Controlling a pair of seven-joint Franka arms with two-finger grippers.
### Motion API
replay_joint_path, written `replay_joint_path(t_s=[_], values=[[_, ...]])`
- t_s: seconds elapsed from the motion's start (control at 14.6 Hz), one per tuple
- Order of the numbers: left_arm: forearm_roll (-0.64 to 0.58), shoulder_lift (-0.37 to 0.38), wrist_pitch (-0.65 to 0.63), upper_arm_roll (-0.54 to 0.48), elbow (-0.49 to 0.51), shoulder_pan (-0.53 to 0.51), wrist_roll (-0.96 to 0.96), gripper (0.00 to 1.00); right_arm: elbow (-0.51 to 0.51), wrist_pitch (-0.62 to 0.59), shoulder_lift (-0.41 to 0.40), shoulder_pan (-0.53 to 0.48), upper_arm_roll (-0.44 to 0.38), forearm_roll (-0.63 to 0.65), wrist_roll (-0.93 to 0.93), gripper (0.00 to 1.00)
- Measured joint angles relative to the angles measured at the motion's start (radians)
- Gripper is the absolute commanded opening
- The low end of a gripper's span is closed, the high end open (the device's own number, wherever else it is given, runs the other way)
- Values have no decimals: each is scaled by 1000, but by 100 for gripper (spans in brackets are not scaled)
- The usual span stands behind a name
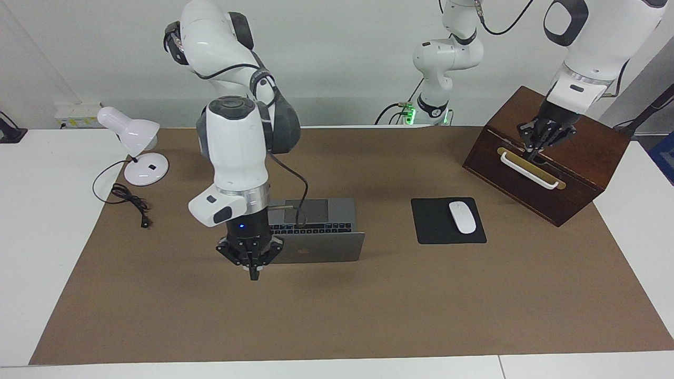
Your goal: Close laptop with both arms
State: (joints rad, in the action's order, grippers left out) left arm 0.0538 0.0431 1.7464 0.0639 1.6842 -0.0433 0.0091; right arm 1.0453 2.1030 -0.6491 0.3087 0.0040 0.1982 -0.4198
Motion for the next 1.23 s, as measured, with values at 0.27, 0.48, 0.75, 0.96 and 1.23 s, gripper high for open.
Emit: replay_joint_path(t_s=[0.27,0.48,0.75,0.96,1.23], values=[[8,50,146,8,138,49,1,0,0,-6,-16,73,-3,36,-95,0],[14,104,301,12,277,137,0,0,0,-10,-20,88,-3,38,-104,0],[54,184,531,15,474,249,-1,0,0,-13,-20,73,-4,37,-104,0],[63,245,717,16,634,351,-8,0,8,-15,-22,68,-4,36,-104,0],[64,265,935,15,760,465,-12,0,15,-19,-24,58,-4,35,-104,0]])
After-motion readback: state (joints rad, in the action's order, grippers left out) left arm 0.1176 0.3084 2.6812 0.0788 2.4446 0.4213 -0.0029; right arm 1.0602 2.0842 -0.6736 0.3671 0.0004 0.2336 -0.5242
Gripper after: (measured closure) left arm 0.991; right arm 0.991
